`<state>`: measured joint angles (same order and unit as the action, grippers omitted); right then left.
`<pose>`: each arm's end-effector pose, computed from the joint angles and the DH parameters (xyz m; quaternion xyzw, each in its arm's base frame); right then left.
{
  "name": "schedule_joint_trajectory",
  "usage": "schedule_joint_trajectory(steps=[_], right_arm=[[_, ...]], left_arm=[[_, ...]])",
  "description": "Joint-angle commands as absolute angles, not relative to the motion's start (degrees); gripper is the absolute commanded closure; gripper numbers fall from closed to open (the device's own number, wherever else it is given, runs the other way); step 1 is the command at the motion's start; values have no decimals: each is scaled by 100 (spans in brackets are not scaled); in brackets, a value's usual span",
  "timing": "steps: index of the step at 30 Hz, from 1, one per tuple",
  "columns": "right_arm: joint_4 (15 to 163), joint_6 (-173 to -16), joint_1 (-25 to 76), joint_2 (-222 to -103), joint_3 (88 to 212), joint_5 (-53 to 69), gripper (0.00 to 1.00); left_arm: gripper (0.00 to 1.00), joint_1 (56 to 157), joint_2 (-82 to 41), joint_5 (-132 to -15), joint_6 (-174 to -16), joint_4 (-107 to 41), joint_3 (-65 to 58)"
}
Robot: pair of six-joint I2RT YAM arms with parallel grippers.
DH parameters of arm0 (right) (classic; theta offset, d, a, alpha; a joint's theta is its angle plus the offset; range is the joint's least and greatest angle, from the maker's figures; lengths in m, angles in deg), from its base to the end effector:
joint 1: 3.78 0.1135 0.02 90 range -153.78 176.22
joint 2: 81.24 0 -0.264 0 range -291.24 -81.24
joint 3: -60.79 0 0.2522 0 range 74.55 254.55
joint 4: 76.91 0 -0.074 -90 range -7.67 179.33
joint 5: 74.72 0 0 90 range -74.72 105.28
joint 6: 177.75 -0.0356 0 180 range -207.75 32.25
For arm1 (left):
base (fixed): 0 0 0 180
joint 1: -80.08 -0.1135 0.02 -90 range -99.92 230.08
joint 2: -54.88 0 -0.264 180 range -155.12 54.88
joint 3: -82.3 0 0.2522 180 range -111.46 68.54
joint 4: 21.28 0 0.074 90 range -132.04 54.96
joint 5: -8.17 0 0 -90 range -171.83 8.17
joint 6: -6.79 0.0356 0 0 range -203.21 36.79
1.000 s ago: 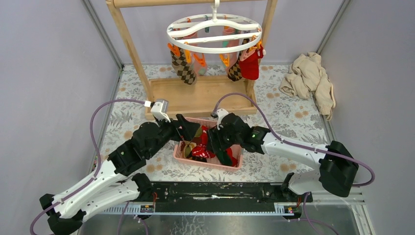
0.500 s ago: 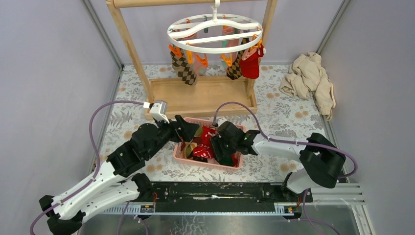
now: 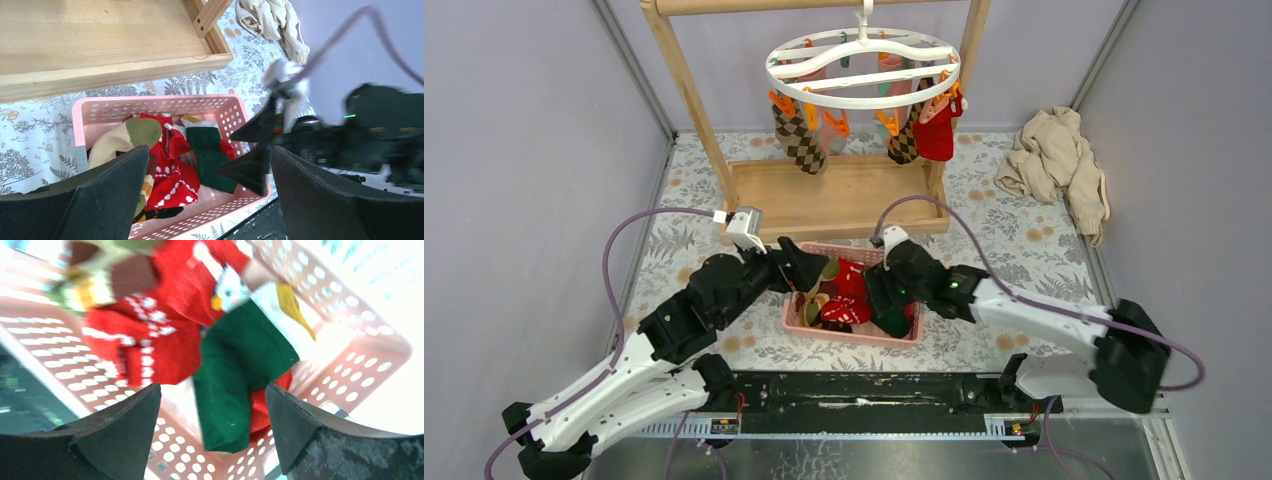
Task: Remove the socks clipped to the hanger
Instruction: Place the sock in the bin, then remove the sock from the hanger.
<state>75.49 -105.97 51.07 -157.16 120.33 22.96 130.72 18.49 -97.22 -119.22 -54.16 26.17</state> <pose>0.1630 0.2232 0.2226 -0.2637 0.8801 0.1827 0.3501 0.1027 -0.1103 0.3307 0.0163 0.7806 -0.3463 0.5201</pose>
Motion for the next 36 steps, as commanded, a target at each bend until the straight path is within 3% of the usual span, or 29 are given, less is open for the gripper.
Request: schedule_joint_trajectory(steps=[1, 5, 12, 24, 36], right_arm=[[7960, -10503, 5100, -14514, 12247, 1972, 13], [7586, -10542, 4784, -14261, 12872, 1914, 10], [7712, -10650, 3071, -14497, 13328, 1135, 10], [9098, -11020, 695, -15329, 13605, 102, 10], [11325, -11423, 425, -16503, 13984, -319, 16]], left_arm=[[1, 13095, 1981, -9737, -11986, -5543, 2676], [1, 13093, 1979, -9756, -11986, -5502, 2717], [1, 13093, 1887, -9669, -11981, -5305, 2792], [1, 13091, 1818, -9652, -11945, -5317, 2741], [1, 13095, 1779, -9718, -11938, -5452, 2590]])
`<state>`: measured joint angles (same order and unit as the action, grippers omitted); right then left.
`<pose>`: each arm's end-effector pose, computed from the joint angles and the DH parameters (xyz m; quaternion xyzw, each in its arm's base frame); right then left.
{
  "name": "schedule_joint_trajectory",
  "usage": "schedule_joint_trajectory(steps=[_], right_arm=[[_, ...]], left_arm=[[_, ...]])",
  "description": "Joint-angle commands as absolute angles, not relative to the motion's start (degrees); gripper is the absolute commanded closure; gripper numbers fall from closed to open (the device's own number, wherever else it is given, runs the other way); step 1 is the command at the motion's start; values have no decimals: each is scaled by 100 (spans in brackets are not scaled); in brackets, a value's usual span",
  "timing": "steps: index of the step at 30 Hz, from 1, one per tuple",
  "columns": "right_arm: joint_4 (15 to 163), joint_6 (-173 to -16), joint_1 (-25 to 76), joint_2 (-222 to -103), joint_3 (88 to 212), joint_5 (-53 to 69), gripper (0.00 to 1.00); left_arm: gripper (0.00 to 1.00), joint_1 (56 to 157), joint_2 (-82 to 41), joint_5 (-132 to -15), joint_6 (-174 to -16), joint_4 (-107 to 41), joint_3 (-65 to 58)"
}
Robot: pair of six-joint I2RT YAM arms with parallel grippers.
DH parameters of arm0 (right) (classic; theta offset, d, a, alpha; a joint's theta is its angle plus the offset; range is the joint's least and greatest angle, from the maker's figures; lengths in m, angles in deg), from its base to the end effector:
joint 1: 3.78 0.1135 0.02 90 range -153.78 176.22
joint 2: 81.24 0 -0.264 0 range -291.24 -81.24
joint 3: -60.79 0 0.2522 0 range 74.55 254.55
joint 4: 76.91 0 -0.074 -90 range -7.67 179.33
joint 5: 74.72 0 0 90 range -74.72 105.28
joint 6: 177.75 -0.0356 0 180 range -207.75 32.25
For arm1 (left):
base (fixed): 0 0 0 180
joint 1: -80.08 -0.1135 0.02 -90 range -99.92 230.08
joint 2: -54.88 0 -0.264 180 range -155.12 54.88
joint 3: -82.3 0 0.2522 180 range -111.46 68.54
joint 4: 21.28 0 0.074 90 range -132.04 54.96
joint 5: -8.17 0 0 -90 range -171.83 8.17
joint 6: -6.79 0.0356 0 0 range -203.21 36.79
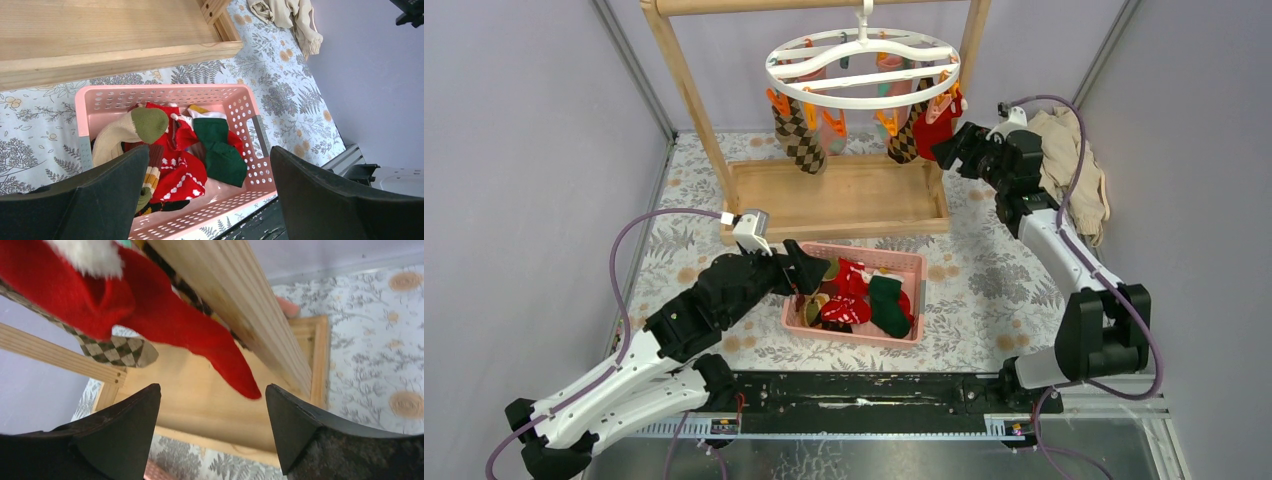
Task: Remove the socks clipped to the hanger
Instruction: Remove the sock from the hanger.
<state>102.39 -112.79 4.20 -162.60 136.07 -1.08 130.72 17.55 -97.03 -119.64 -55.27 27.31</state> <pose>0.3339 0.0569 0.3350 0.0163 0.7459 0.2888 0.6000 0.1051 -0.1134 0.3196 0.0194 0.7970 -0.3326 0.5037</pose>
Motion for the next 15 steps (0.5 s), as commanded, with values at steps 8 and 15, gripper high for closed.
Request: schedule_joint_trajectory(steps=[8, 15], right_arm=[[11629, -11503, 424, -16912, 14178, -419, 20], [11874, -11709, 429, -17014, 14066, -796, 55]], left_arm=[[1, 13097, 1855, -9767, -11979, -5627, 2548], [1, 13095, 1731, -9800, -11957, -5626, 2486]])
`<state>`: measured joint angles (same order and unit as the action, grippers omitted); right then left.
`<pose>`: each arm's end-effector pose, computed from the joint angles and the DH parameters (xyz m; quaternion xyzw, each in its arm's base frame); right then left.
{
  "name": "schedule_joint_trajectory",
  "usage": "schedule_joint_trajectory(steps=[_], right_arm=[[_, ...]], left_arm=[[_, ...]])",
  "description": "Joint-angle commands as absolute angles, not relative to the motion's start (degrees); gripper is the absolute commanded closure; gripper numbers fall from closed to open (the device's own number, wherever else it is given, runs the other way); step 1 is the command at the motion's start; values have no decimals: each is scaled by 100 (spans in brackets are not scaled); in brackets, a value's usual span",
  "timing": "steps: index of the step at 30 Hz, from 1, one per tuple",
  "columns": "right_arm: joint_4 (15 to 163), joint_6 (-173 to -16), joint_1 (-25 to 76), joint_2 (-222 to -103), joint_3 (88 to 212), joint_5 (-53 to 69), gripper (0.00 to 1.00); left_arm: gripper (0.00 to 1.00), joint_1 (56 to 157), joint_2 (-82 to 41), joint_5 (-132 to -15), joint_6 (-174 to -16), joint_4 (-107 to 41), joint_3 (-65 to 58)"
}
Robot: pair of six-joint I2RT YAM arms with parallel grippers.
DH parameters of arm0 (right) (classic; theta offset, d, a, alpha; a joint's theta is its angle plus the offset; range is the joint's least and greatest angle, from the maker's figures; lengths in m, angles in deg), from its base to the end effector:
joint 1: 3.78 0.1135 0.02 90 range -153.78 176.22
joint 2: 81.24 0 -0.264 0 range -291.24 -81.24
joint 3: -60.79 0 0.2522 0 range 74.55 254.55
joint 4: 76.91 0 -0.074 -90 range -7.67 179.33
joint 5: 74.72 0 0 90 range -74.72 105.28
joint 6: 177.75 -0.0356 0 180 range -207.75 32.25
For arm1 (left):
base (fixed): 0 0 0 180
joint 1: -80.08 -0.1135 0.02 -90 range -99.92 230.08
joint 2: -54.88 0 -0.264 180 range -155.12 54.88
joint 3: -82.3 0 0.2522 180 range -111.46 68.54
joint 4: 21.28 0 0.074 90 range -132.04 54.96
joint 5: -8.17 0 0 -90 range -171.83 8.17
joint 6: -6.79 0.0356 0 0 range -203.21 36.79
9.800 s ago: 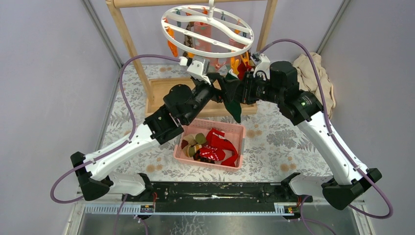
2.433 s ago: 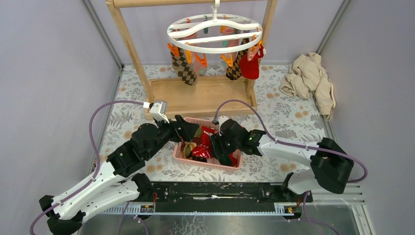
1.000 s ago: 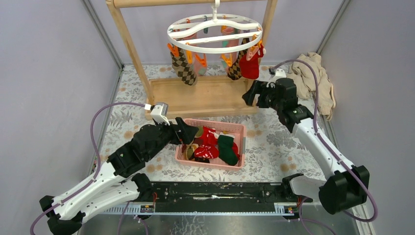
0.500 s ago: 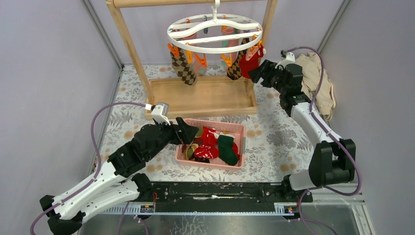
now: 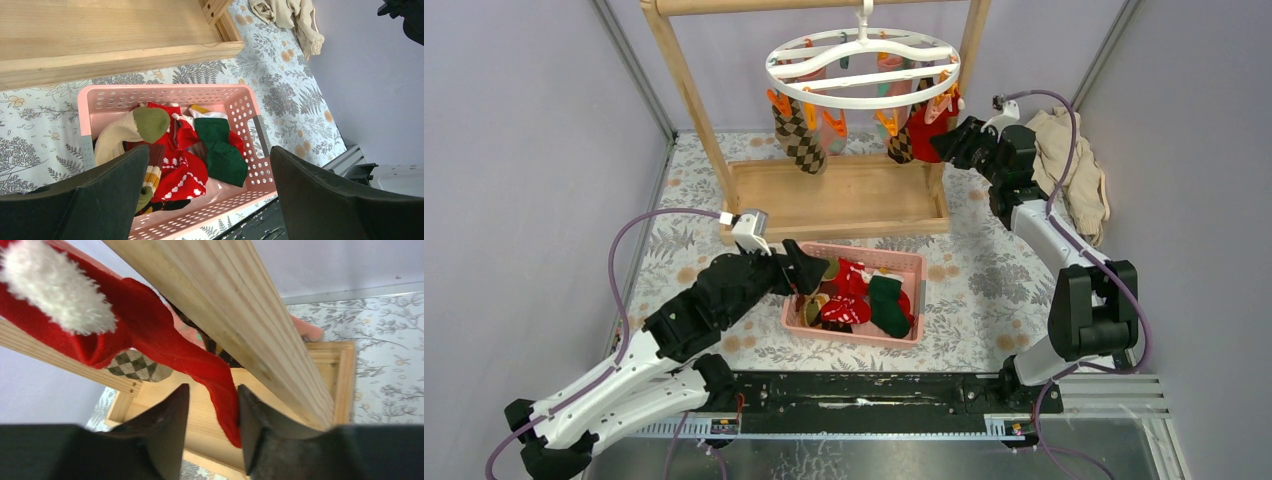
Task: Remove the socks clipped to the hanger
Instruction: Remove the sock from the hanger.
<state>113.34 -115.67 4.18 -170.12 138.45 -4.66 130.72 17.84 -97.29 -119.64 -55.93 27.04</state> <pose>0.3644 0.0632 0.3266 0.0022 0.7127 0.3301 0.6189 0.1042 -0.1121 0.3207 0.0182 0.7975 -0.3306 0.5044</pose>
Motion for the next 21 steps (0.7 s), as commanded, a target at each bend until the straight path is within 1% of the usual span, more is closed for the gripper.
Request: schedule_joint_trajectory(steps=[1, 4, 7, 13, 17, 21], right_arm=[[11876, -11716, 428, -17025, 14062, -851, 62], [11901, -11724, 430, -16983, 13985, -986, 83], [11913, -11769, 430, -16785, 13793, -1083, 91], [11869, -11796, 454, -16058, 13122, -1173, 99], [11643, -11717, 627, -15545, 12819, -1076, 99], [11088, -11427, 1108, -15143, 12793, -845, 100]], left_arm=[[1, 13091, 1694, -9796, -11950, -5610, 2478], [1, 13097, 1597, -9792, -11925, -5539, 2456], [1, 13089, 1482, -9775, -11895, -5460, 2410], [1, 13095, 1100, -9670, -11805, -5243, 2257], [1, 13089, 847, -9553, -11755, -5032, 2198], [2, 13089, 649, -9470, -11731, -4870, 2158]])
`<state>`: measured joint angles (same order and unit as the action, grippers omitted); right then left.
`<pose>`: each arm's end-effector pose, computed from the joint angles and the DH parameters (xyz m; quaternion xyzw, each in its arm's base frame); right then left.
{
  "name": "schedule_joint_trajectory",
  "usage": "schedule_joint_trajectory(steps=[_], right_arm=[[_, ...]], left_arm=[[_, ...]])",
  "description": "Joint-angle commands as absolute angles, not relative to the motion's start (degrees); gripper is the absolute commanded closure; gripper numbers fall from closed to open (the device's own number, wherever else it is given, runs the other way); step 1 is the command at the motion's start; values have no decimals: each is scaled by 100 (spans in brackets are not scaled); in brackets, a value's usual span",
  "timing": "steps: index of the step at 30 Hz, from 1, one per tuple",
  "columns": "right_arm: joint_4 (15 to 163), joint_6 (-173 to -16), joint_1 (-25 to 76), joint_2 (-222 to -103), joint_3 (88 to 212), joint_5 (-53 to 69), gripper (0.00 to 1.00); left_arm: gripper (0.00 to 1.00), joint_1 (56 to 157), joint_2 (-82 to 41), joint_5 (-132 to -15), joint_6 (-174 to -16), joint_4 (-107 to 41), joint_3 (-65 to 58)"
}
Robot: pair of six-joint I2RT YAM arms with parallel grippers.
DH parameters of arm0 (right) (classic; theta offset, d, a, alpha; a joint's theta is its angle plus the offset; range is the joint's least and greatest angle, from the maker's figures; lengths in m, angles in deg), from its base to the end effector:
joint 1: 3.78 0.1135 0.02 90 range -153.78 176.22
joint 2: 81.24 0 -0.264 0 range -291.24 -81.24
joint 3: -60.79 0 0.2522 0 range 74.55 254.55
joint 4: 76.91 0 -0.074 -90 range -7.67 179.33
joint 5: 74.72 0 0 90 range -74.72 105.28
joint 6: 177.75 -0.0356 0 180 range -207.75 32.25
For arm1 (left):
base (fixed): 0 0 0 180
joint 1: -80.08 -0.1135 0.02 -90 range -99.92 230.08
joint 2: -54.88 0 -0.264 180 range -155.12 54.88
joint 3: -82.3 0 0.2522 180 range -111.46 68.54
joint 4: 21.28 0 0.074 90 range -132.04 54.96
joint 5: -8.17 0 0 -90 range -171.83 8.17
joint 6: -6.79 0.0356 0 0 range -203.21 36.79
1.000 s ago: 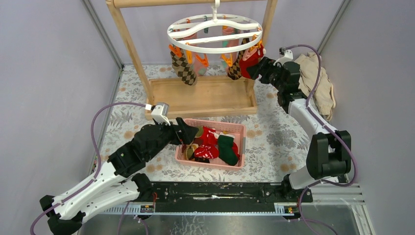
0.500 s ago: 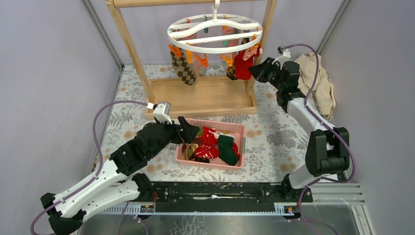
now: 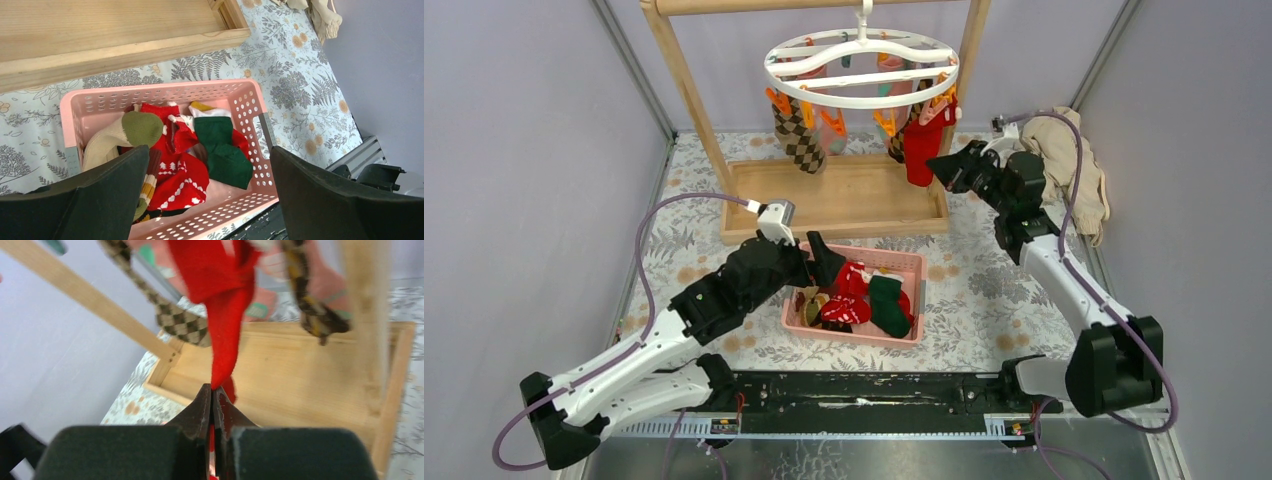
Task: Remove the socks clipped to the hanger
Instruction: Remove the sock from the hanger.
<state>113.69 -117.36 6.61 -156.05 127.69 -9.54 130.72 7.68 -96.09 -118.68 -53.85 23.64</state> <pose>0.2991 0.0700 0.3386 -0.0408 0.6907 0.3811 0.6133 0.1267 -0.1406 0.3182 0.0384 0.8204 -0.3084 0.4800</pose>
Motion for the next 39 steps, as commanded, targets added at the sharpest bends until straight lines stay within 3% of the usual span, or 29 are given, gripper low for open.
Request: schedule_joint_trajectory(steps=[1, 18, 28, 39], right_arm=[[10934, -11303, 1273, -15046, 12812, -756, 100], [9694, -10580, 3582, -14553, 13174, 314, 100], [9425, -10233, 5023, -15539, 14389, 752, 100], [8724, -9864, 5912, -17348, 16709, 802, 100]], left_arm=[[1, 13091, 619, -9455, -11724, -4848, 2142], [1, 13096, 978, -9582, -11783, -4876, 2350], [1, 13094, 1507, -9983, -11837, -5369, 2379], [1, 13095, 2261, -10551, -12047, -6166, 2420]])
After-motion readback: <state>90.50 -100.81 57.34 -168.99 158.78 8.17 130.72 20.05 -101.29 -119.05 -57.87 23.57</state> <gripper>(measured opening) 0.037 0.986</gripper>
